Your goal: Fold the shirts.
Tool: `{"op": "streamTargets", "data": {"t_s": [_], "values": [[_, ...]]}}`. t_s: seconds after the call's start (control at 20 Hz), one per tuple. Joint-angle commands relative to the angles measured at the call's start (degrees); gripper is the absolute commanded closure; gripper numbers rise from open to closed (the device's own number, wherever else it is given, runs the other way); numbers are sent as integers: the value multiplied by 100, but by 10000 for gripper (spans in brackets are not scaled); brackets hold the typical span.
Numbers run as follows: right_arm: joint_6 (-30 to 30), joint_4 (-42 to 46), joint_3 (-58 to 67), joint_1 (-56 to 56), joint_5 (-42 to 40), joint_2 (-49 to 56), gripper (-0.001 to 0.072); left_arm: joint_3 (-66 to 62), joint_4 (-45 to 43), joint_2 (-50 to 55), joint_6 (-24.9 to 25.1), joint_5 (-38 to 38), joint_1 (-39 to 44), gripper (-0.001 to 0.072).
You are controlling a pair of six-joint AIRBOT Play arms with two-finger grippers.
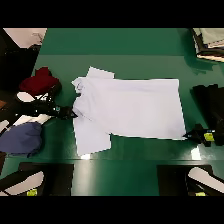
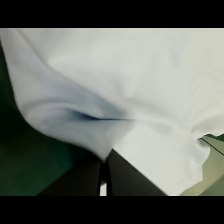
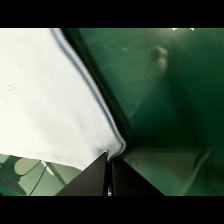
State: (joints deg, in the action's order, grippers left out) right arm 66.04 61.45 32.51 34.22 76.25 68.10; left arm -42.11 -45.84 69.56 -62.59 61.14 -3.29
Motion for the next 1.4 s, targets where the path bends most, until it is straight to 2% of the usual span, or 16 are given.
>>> {"op": "streamTargets", "data": {"t_s": [0.0, 0.1, 0.25, 0.45, 0.7, 0.9, 1.15, 1.35], "values": [[-55, -44, 153, -474, -101, -411, 698, -63, -26, -133, -55, 39, 2, 683], [256, -48, 673, -894, -107, -859, 698, -444, -151, -501, -219, 46, 2, 683], [748, -50, 1971, -1521, -142, -1423, 698, -1705, -339, -1196, -350, 280, 2, 682], [968, -39, 4325, -2140, -278, -1792, 698, -4098, -352, -1799, -535, 337, 2, 682], [1047, 26, 7099, -2208, -280, -1814, 698, -7195, -365, -1902, -981, 372, 2, 682], [1097, 184, 8491, -2208, -273, -1814, 698, -8601, -457, -1904, -1423, 83, 2, 682], [1412, 1069, 8999, -2210, 103, -1816, 698, -8848, -396, -1884, -1700, 247, 2, 682], [1410, 1016, 8011, -2210, 573, -1561, 698, -7160, -435, -1843, -1705, 734, 2, 682]]}}
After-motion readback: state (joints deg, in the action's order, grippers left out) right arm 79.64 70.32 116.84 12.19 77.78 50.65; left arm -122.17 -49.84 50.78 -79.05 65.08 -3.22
